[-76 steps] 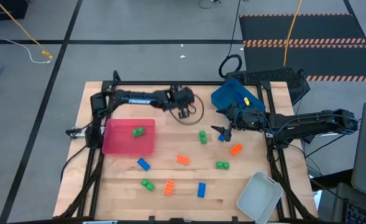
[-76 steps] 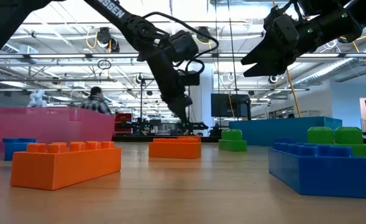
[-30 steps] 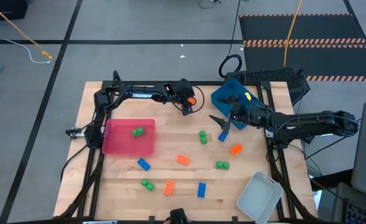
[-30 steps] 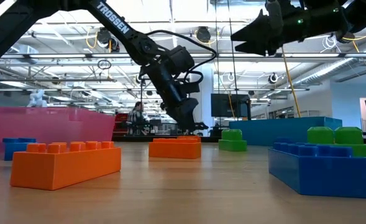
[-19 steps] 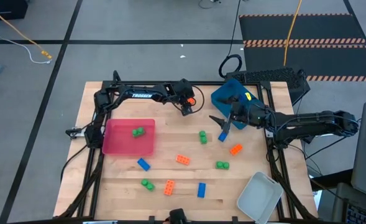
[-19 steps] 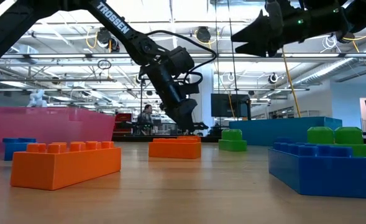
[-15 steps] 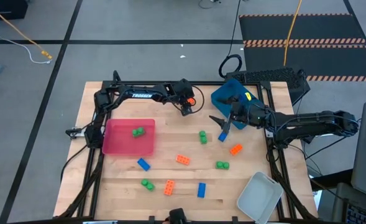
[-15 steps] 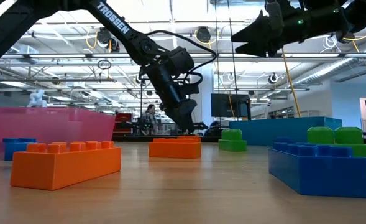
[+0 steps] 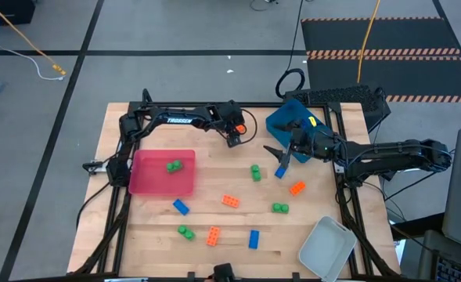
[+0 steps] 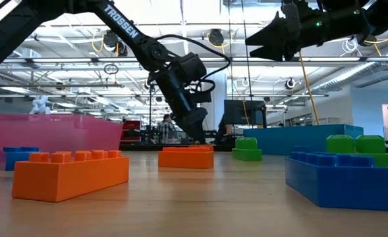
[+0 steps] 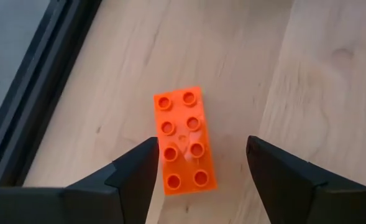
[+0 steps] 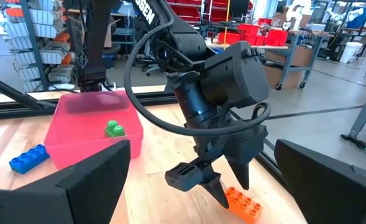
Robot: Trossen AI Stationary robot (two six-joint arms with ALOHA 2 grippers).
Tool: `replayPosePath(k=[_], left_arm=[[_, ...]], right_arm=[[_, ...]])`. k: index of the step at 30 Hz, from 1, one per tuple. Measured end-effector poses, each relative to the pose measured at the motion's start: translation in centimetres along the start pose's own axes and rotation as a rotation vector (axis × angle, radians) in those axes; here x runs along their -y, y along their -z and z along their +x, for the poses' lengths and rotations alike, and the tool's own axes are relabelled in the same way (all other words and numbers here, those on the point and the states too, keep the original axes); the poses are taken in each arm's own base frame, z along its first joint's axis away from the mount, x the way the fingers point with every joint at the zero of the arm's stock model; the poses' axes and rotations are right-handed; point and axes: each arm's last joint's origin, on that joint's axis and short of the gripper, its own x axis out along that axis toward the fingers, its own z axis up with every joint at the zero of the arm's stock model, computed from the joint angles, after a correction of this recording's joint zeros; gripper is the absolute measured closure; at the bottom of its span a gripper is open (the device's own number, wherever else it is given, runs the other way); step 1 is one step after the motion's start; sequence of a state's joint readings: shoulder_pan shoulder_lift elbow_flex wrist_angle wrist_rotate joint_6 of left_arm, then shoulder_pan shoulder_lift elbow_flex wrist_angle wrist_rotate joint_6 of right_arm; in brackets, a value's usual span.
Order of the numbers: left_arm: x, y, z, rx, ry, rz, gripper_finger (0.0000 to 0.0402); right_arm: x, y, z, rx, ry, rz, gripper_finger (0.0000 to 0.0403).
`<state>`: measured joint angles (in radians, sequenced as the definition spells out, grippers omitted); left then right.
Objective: Sort & place blocks by color
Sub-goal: Put the orange game piece into the gray bin
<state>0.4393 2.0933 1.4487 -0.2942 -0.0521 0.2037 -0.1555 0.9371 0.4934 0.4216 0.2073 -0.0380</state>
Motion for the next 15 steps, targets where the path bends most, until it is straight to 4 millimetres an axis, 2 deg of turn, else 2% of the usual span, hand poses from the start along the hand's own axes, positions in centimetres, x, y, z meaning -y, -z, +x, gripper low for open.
replayPosePath(k=[9,15], left_arm=[[-1.1,0.5,0.0,-0.029,-0.004,-0.029,0.0216],[-1.1,0.4,0.0,-0.02,-0.003,-0.014,0.0248]], right_arm=[[0.0,0.0,0.0,0.0,0.0,0.0,0.001],[0.0,0.0,0.0,0.0,0.0,0.0,0.001]])
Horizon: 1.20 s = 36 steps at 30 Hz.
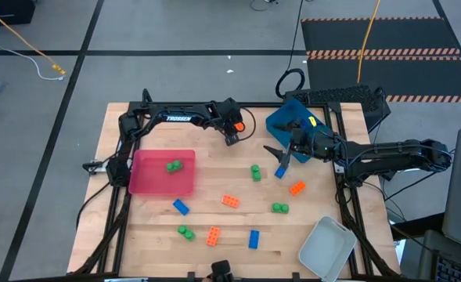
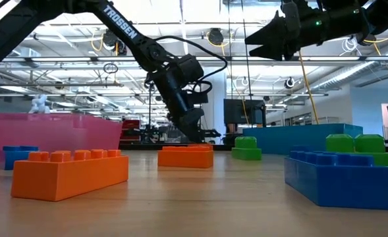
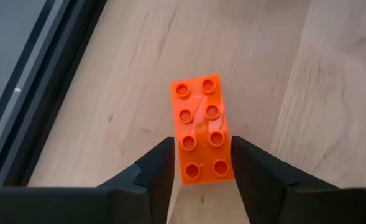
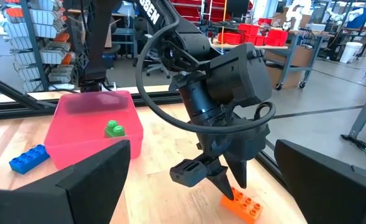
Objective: Sort & place blocks by color
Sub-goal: Put the orange game piece into the gray bin
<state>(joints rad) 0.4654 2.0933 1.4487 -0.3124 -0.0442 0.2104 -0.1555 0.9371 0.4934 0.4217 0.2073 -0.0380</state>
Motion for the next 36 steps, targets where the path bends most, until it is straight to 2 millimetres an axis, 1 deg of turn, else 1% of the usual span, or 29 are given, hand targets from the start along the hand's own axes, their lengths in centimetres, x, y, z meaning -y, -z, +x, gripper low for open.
replayPosePath(k=[15,19,25,30,36], left_arm=[[-0.5,0.1,0.0,0.002,0.011,0.022,0.0292],[-0.5,0.1,0.0,-0.002,0.008,0.045,0.0293],[-1.0,0.4,0.0,-0.02,-0.022,0.077,0.0264],[-1.1,0.7,0.0,-0.023,0.075,0.126,0.023],[-1.3,0.8,0.0,-0.026,0.084,0.144,0.0186]], right_arm=[[0.0,0.2,0.0,-0.019,-0.001,0.029,0.001],[0.0,0.2,0.0,-0.019,-0.001,0.02,0.001],[0.0,0.3,0.0,-0.025,-0.001,0.016,0.001],[0.0,0.5,0.0,-0.055,-0.001,0.019,0.001],[0.0,0.6,0.0,-0.058,-0.001,0.038,0.001]])
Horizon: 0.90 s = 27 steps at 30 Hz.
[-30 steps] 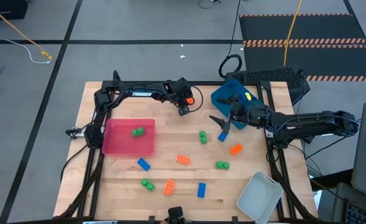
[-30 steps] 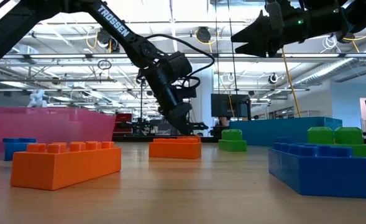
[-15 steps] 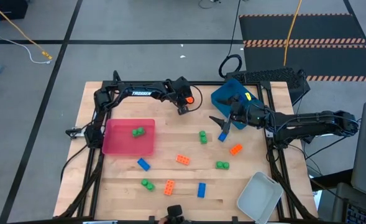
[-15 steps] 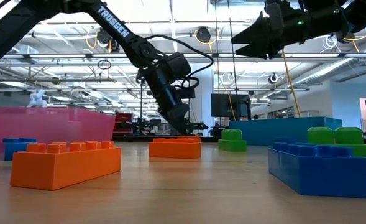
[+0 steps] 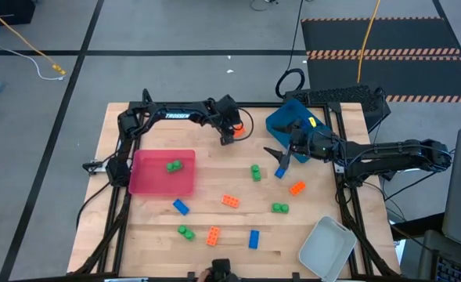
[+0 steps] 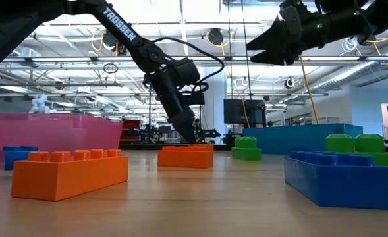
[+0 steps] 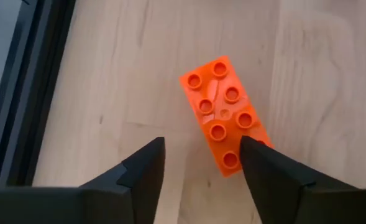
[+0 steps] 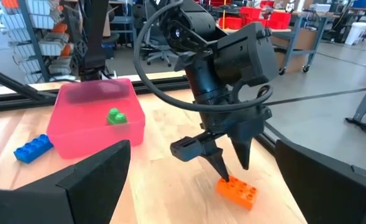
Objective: Sort & place blocks by color
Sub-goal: Put the orange game piece into the gray bin
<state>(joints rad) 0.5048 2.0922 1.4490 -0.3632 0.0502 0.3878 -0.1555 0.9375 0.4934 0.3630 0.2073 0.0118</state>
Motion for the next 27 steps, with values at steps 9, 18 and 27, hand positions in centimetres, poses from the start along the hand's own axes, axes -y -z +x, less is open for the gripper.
replayPosePath(k=[9,18,27], left_arm=[[-0.6,0.2,-0.1,-0.003,-0.011,0.028,0.0133],[-1.8,0.9,0.0,-0.018,-0.024,0.009,0.0128],[-2.2,1.3,0.0,-0.074,-0.076,0.019,0.0128]], right_arm=[[0.0,-0.4,0.0,0.036,0.005,-0.034,0.001],[0.2,-0.8,0.0,0.079,0.014,-0.03,0.001],[0.2,-0.6,0.0,0.06,0.014,0.001,0.001]])
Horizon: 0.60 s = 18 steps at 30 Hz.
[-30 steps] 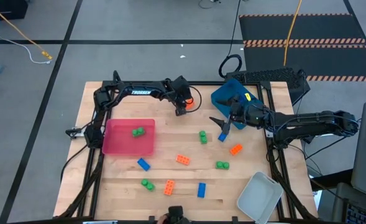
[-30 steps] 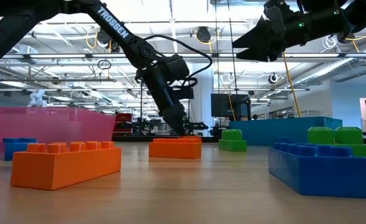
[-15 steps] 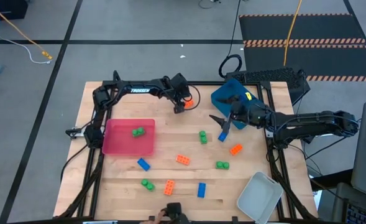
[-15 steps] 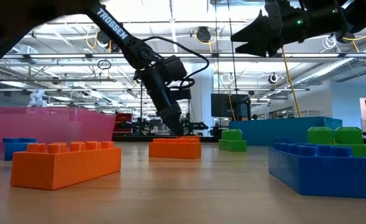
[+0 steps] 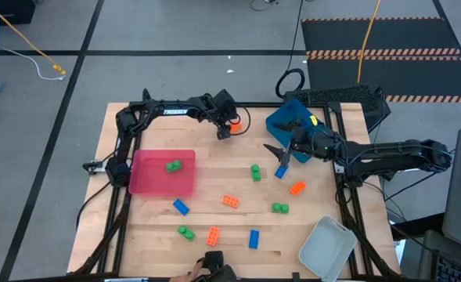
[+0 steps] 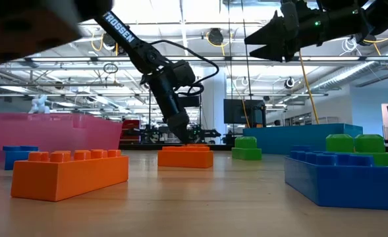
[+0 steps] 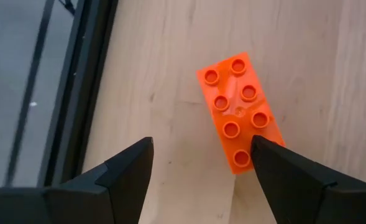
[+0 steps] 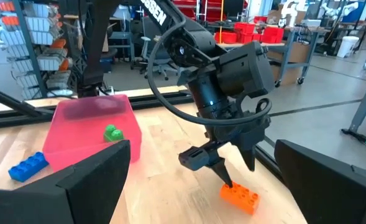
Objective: Sort & place blocks by color
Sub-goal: Put the orange game piece into the gray bin
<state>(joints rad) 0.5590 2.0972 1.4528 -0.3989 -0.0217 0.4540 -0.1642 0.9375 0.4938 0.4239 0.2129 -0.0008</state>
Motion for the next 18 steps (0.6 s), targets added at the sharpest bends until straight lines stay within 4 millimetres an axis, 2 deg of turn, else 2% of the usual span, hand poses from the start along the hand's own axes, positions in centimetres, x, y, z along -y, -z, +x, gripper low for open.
replayPosePath(k=[6,18], left_arm=[[-0.01,0.5,-0.23,-0.064,-0.018,-0.012,0.0128],[0.11,0.27,-0.9,-0.051,-0.022,-0.024,0.0128]], right_arm=[[0.0,0.11,0.0,-0.011,0.0,0.013,0.001],[0.0,0.1,0.0,-0.01,-0.001,0.006,0.001]])
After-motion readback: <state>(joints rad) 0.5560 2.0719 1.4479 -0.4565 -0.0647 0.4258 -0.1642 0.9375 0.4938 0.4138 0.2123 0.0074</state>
